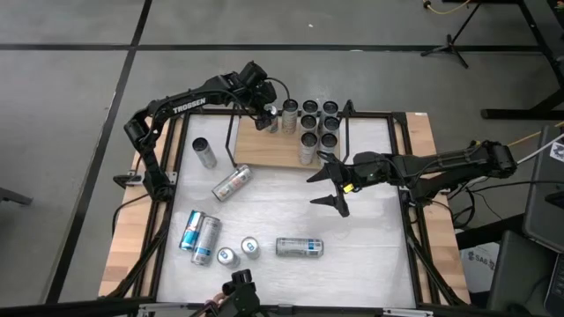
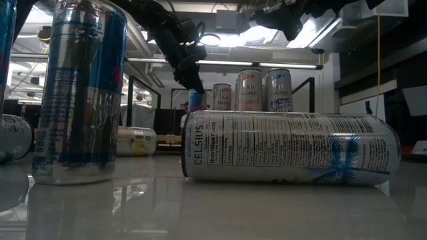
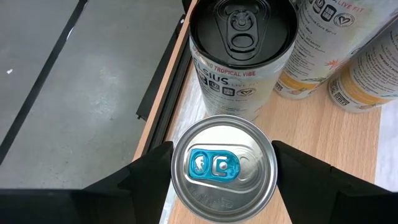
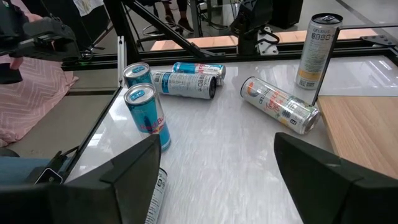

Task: Place canned beverage on shelf
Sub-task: Put the blue soda can on the shelf, then put the blue soda can aligned with the other blue soda can on the shelf

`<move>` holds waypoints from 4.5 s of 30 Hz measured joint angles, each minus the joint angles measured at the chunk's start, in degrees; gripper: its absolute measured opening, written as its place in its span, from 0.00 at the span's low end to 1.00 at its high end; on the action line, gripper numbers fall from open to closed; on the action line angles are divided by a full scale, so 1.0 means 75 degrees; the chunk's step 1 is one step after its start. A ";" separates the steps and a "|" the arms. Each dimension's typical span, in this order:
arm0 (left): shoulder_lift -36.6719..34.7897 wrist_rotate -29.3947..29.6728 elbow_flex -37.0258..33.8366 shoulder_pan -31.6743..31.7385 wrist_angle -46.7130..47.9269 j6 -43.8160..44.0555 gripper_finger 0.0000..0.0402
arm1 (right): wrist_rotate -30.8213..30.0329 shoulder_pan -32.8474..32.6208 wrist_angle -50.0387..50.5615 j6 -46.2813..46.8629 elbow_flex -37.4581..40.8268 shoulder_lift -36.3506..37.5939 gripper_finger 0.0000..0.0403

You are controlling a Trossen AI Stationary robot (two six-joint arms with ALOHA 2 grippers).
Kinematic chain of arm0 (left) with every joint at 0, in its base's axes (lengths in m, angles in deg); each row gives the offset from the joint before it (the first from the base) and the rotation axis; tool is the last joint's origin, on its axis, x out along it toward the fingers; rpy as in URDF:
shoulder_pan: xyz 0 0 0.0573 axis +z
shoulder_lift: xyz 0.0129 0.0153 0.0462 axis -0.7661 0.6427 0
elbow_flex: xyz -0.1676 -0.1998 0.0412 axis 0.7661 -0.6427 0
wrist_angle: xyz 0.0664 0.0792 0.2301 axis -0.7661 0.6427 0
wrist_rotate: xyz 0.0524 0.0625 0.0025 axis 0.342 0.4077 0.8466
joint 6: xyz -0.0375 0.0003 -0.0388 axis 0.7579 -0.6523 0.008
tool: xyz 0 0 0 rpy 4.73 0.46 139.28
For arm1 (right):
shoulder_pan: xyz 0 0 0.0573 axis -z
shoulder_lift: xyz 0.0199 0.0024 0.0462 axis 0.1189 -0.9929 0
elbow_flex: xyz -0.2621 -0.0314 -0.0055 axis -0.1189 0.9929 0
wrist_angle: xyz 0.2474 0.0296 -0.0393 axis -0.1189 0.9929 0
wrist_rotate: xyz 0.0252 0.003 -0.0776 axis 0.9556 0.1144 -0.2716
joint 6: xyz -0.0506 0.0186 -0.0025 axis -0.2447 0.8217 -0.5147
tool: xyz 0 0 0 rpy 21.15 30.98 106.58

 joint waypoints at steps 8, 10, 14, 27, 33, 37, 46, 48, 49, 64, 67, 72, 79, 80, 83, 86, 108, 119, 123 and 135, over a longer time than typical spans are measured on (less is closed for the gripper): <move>0.0000 0.0000 0.0000 0.0000 0.0003 0.0000 0.63 | 0.0000 0.0000 -0.0002 0.0000 0.0000 0.0000 0.75; 0.0000 -0.0001 0.0000 0.0000 0.0003 0.0000 0.63 | 0.0000 0.0000 0.0000 0.0000 0.0000 0.0000 0.75; 0.0000 0.0000 0.0000 0.0000 0.0003 0.0000 0.63 | 0.0000 0.0000 0.0000 0.0000 0.0000 0.0000 0.75; 0.0000 0.0003 0.0000 0.0000 0.0001 0.0000 0.63 | 0.0003 0.0000 -0.0002 0.0000 0.0000 0.0000 0.75; 0.0000 -0.0003 0.0000 -0.0003 -0.0024 0.0003 0.73 | 0.0017 -0.0001 0.0000 0.0000 0.0000 0.0000 0.75; 0.0000 0.0000 0.0000 -0.0003 -0.0024 0.0003 0.80 | 0.0017 -0.0002 0.0000 0.0000 0.0000 0.0000 0.75; -0.0002 0.0360 0.0000 -0.0003 -0.0076 0.0019 0.83 | 0.0021 -0.0002 0.0000 0.0000 0.0000 0.0000 0.75; -0.0026 0.0356 0.0000 -0.0005 -0.0070 0.0020 0.83 | 0.0022 -0.0002 0.0000 0.0000 0.0000 0.0000 0.75; -0.0054 0.0356 0.0000 -0.0023 -0.0067 0.0020 0.83 | 0.0023 -0.0003 0.0003 0.0000 0.0000 0.0000 0.75; -0.1131 0.0406 -0.0003 -0.0538 0.0350 0.0048 0.83 | 0.0023 -0.0003 0.0015 0.0000 0.0000 0.0000 0.75; -0.1461 0.0401 -0.0001 -0.0727 0.0703 0.0242 0.83 | 0.0023 -0.0003 0.0018 0.0000 0.0000 0.0000 0.75; -0.2028 0.0415 0.0000 -0.1063 0.1458 0.1347 0.83 | 0.0023 -0.0001 0.0021 -0.0001 0.0000 0.0000 0.75; -0.2610 0.0414 0.0000 -0.2001 0.2383 0.2690 0.83 | 0.0023 -0.0003 0.0021 -0.0003 0.0000 0.0000 0.75; -0.2652 0.0414 0.0000 -0.2195 0.2463 0.2747 0.83 | 0.0023 -0.0003 0.0021 -0.0003 0.0000 0.0000 0.75; -0.2669 0.0396 0.0000 -0.2814 0.2535 0.3210 0.83 | 0.0023 -0.0003 0.0020 -0.0003 0.0000 0.0000 0.75; -0.2669 0.0396 0.0000 -0.3424 0.2595 0.3794 0.83 | 0.0023 -0.0003 0.0015 -0.0003 0.0000 0.0000 0.75; -0.2609 0.1155 0.0000 -0.7044 0.2944 1.3481 0.83 | 0.0023 -0.0003 0.0012 0.0000 0.0000 0.0000 0.75; -0.1641 0.0050 0.0000 -0.8150 0.3594 1.8194 0.83 | 0.0023 -0.0003 0.0053 -0.0003 0.0000 -0.0003 0.75; -0.1247 -0.0071 0.0000 -0.8226 0.3566 1.8487 0.83 | 0.0023 -0.0003 0.0053 -0.0003 0.0000 -0.0004 0.75; -0.0615 -0.0020 0.0000 -0.8215 0.3479 1.8768 0.83 | 0.0023 -0.0003 0.0058 -0.0003 0.0000 -0.0006 0.75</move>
